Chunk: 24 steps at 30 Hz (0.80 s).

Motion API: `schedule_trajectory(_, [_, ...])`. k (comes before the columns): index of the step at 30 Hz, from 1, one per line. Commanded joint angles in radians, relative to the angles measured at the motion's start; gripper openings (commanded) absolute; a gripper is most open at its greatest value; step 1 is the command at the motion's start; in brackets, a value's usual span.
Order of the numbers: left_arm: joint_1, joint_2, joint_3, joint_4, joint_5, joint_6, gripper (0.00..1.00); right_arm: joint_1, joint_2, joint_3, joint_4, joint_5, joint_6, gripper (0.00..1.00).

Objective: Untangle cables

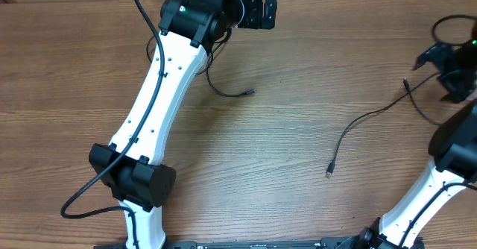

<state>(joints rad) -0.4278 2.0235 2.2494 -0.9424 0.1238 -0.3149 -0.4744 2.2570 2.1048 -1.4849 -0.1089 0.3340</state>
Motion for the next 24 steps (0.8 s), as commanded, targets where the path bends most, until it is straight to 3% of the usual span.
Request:
schedule_trajectory(1, [0.001, 0.016, 0.004, -0.008, 0.003, -0.01, 1.0, 0.058, -0.022, -0.057, -0.014, -0.164, -0.121, 1.0])
schedule_trajectory(8, [0.001, 0.016, 0.004, -0.034, 0.003, -0.004, 0.99, 0.261, -0.022, -0.09, -0.122, -0.208, -0.132, 1.0])
schedule_trajectory(12, [0.001, 0.016, 0.004, -0.06, -0.003, 0.02, 1.0, 0.37, -0.029, -0.09, -0.158, -0.034, -0.029, 1.0])
schedule_trajectory(16, [0.003, 0.016, 0.004, -0.101, -0.028, 0.051, 0.99, 0.431, -0.078, -0.09, -0.148, -0.005, -0.02, 1.0])
schedule_trajectory(20, [0.003, 0.016, 0.004, -0.104, -0.067, 0.064, 1.0, 0.472, -0.224, -0.09, -0.148, 0.172, 0.05, 1.0])
schedule_trajectory(24, [0.003, 0.016, 0.004, -0.093, -0.074, 0.069, 1.0, 0.475, -0.433, -0.143, -0.129, 0.219, 0.064, 1.0])
